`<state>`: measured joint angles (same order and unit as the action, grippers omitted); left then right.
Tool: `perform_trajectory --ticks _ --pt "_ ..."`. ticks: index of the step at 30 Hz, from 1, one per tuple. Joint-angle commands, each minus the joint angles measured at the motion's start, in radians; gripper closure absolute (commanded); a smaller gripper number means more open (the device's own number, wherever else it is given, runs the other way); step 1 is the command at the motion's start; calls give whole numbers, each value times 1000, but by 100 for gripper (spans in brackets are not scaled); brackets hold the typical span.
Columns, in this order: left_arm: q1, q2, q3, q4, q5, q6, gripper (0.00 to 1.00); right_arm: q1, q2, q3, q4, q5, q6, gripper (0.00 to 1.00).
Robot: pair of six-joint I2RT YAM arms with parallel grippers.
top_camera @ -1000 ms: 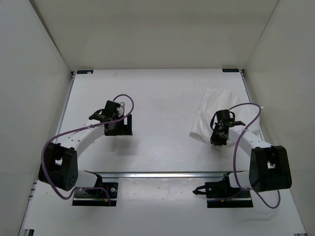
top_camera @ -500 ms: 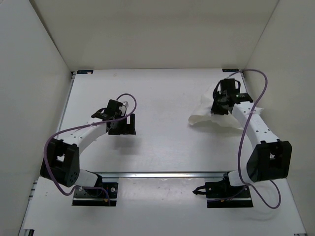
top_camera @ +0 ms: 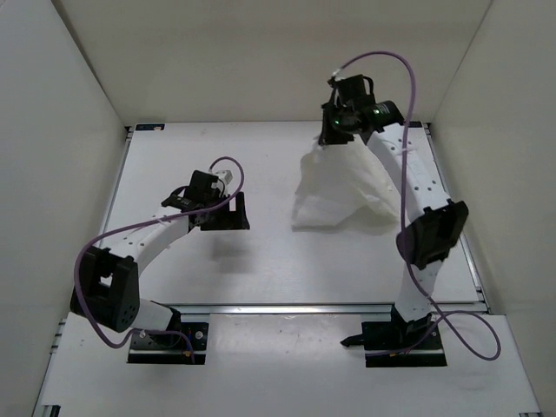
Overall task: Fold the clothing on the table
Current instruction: Move the skirt to the center of the board
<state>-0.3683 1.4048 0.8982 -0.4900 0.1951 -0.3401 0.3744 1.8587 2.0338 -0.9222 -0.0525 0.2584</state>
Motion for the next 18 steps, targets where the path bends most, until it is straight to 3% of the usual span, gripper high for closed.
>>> perform_trajectory --ticks 1,2,4,6,12,14,18 --pt "17 -73 28 71 72 -49 1 69 112 374 -50 -81 -27 100" --pt "37 -92 19 92 76 -62 2 70 146 472 -64 -102 -24 100" --pt "42 -127 8 131 81 -94 1 87 139 505 -44 -109 -2 100" --pt "46 -168 -24 171 61 -108 1 86 41 429 46 -133 22 100" --pt "83 -260 -16 142 -5 -111 1 23 -272 -220 334 -159 71 100" --pt "85 -268 -15 125 -9 -103 1 -2 -370 -472 374 -225 99 100" --pt "82 -297 -59 126 -5 -120 1 26 -473 -795 433 -236 119 100"
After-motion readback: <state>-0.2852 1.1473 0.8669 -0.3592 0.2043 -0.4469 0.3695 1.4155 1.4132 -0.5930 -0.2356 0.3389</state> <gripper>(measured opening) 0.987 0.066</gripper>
